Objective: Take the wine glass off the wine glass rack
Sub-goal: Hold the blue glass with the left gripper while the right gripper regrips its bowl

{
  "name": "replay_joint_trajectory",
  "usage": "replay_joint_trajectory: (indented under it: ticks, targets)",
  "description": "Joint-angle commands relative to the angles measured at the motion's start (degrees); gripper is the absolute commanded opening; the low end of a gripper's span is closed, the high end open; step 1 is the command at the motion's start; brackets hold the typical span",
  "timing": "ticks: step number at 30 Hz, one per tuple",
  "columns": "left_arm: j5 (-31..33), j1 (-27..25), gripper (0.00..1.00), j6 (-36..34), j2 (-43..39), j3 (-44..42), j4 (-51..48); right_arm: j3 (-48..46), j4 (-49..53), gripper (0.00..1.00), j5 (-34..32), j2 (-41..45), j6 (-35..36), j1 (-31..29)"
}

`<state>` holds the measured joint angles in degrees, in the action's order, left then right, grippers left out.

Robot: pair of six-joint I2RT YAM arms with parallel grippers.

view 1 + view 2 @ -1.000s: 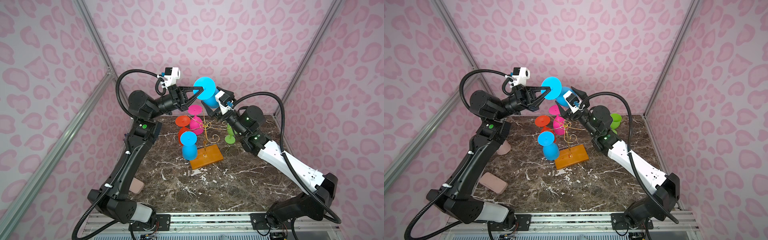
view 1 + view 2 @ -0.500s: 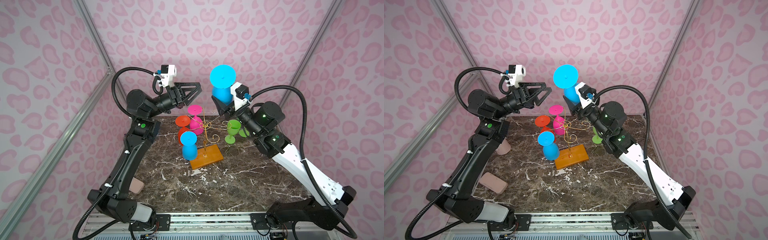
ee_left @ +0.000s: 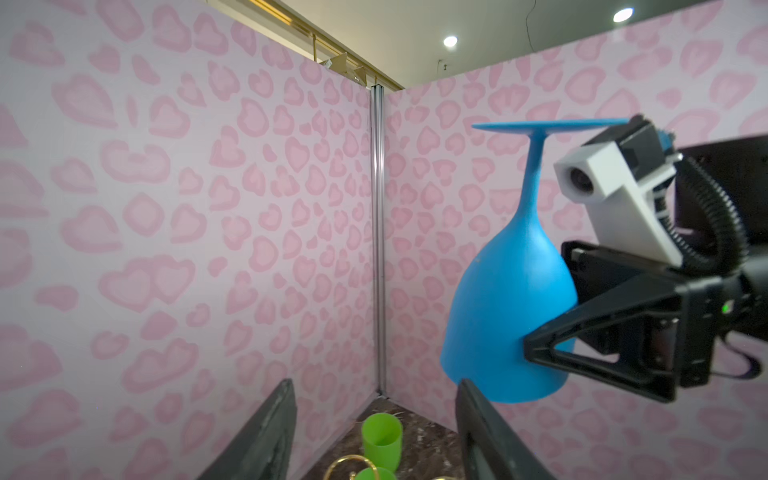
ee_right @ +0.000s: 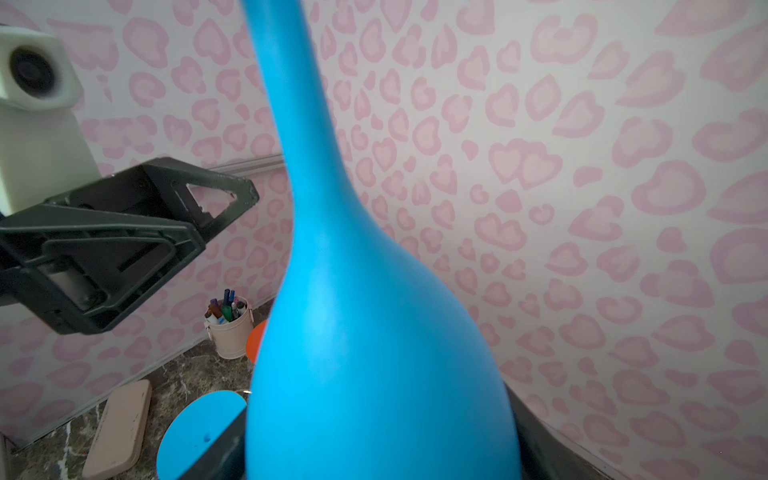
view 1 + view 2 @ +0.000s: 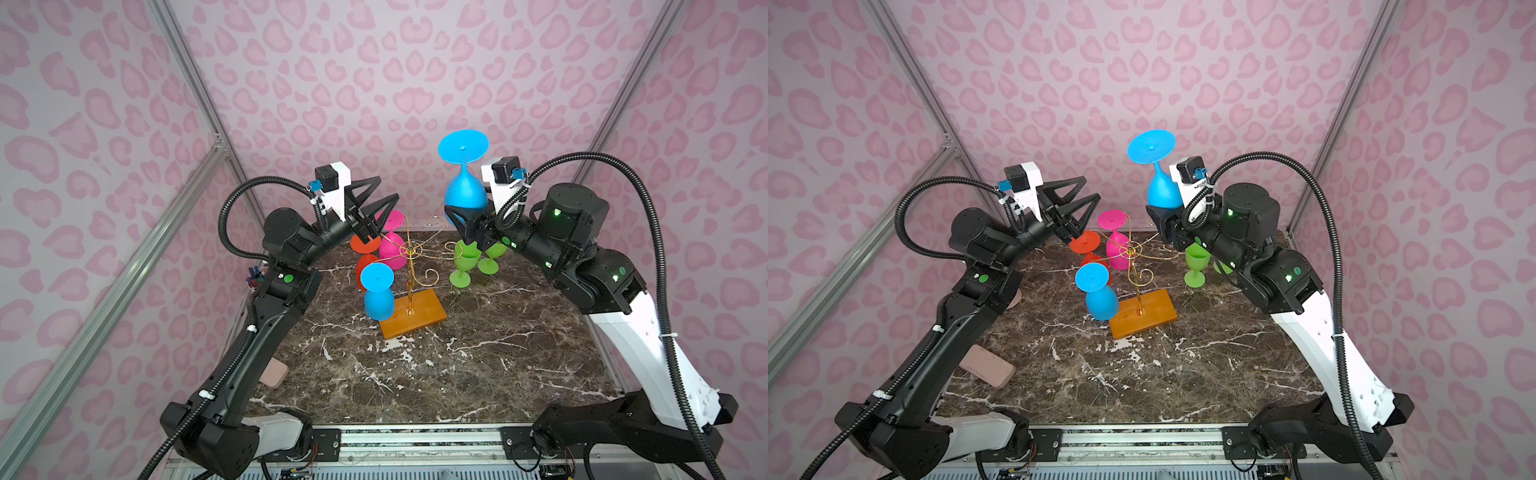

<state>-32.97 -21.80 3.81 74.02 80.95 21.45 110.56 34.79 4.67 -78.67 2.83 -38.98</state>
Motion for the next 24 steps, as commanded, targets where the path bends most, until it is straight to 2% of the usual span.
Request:
replay_joint_trajectory:
  ticks: [1,6,12,24]
  targets:
    - [-1.3,-0.1,0.6,-22.5,0.5,0.3,3.9,2.1,7.6,0.62,2.1,-1.9,-2.6,0.0]
    - [-7.0,-0.5,0.56,-29.4,1.6,2.0,3.9,2.3,8.9,0.59,4.4,-3.9,-4.5,-0.8]
    - [-8.9,-1.1,0.51,-37.4,1.7,1.2,3.3,3.6,10.6,0.56,6.7,-6.8,-5.4,-2.4]
    - [-7.6,-1.2,0.44,-39.8,3.1,3.3,3.9,3.1,11.9,0.52,9.7,-9.7,-6.4,-4.1]
